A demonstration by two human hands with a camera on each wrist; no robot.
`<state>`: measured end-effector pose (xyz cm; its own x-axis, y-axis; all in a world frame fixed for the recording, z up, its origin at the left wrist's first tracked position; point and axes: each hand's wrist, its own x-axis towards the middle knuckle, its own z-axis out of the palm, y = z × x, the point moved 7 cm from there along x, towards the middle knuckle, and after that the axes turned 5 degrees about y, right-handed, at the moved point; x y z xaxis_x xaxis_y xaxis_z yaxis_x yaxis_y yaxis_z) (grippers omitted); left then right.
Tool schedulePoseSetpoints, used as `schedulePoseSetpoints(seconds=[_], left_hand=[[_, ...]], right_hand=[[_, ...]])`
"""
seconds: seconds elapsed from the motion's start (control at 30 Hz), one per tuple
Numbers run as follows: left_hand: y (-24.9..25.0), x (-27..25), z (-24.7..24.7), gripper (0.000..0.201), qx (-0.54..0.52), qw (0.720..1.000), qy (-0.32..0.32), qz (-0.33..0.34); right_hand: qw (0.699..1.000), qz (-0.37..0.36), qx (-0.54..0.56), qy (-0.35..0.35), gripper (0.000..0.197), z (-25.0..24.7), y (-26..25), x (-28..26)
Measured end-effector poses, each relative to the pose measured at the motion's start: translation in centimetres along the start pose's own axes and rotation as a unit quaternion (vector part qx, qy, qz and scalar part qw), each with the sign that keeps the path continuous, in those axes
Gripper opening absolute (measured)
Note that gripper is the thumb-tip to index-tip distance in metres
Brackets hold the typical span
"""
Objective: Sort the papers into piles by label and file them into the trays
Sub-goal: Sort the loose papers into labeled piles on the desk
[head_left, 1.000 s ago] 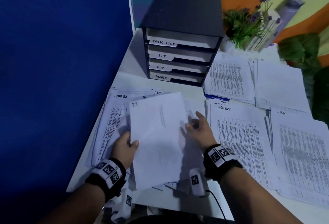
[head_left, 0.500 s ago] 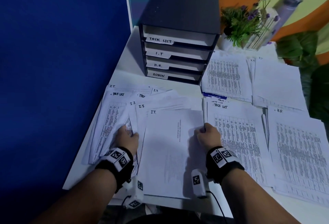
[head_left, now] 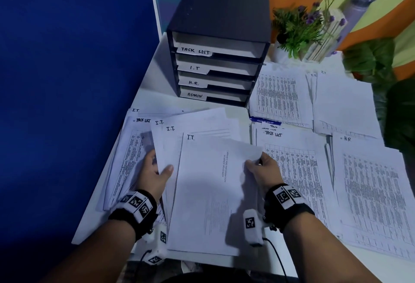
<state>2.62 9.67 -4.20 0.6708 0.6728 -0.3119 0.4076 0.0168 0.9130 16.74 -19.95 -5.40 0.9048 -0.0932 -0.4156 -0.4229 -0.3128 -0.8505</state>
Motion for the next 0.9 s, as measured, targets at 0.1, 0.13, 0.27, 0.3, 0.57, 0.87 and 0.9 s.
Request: schedulePoseSetpoints(seconds=[0.1,0.13,0.27,0.3,0.57,0.87,0.9], left_hand=[[-0.3,-0.2,-0.3,0.089,0.017,1.000,-0.023,0.011],[-0.5,-0.2,-0.2,0.087,0.037,0.999,-0.029,0.009],[-2.1,0.5,0.4,0.076,0.099,0.993,-0.041,-0.041],[-2.5,0.8,0.6,0.076,0.076,0.994,-0.044,-0.057],[-3.6,1.6,1.5,0.049,-0.011,0.989,-0.053,-0.137],[-2.5,2.7,0.1,0.051,0.062,0.996,-0.003,-0.060],[-2.5,2.7,-0.3,0.055,0.078,0.995,0.008,-0.057]], right_hand=[[1.000,0.008,-0.027,-0.011,0.009,0.1,0.8,0.3],[0.999,0.004,-0.044,-0.014,0.004,0.2,0.9,0.3],[0.995,-0.018,-0.100,-0.010,0.019,0.6,1.3,0.3],[0.995,-0.021,-0.101,-0.014,0.019,0.7,1.3,0.4],[0.999,-0.001,-0.022,-0.039,0.010,1.3,0.6,0.4],[0.998,-0.005,-0.048,-0.044,0.007,1.1,0.3,0.4],[0.998,0.002,-0.044,-0.043,0.005,1.0,0.4,0.3]])
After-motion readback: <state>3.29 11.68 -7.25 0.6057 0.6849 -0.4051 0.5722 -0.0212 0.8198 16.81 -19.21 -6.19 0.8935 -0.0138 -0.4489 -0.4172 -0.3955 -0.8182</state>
